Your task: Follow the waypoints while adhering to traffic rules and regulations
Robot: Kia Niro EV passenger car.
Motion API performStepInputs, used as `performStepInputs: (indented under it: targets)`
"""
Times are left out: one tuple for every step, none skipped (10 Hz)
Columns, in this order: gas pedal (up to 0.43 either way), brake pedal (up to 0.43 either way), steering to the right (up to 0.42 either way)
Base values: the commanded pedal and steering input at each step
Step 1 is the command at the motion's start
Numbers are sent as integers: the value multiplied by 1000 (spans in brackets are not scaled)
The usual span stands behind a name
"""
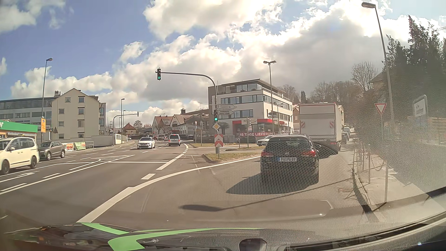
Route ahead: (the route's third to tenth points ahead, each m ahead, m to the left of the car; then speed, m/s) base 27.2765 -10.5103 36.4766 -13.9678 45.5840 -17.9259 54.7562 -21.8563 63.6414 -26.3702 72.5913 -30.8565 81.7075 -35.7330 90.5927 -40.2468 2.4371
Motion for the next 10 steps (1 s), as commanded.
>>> performStepInputs:
  targets:
    - [157,0,115]
    - [157,0,118]
    - [157,0,121]
    - [157,0,124]
    - [157,0,126]
    - [157,0,126]
    - [157,0,126]
    - [169,0,126]
    - [169,0,126]
    - [197,0,126]
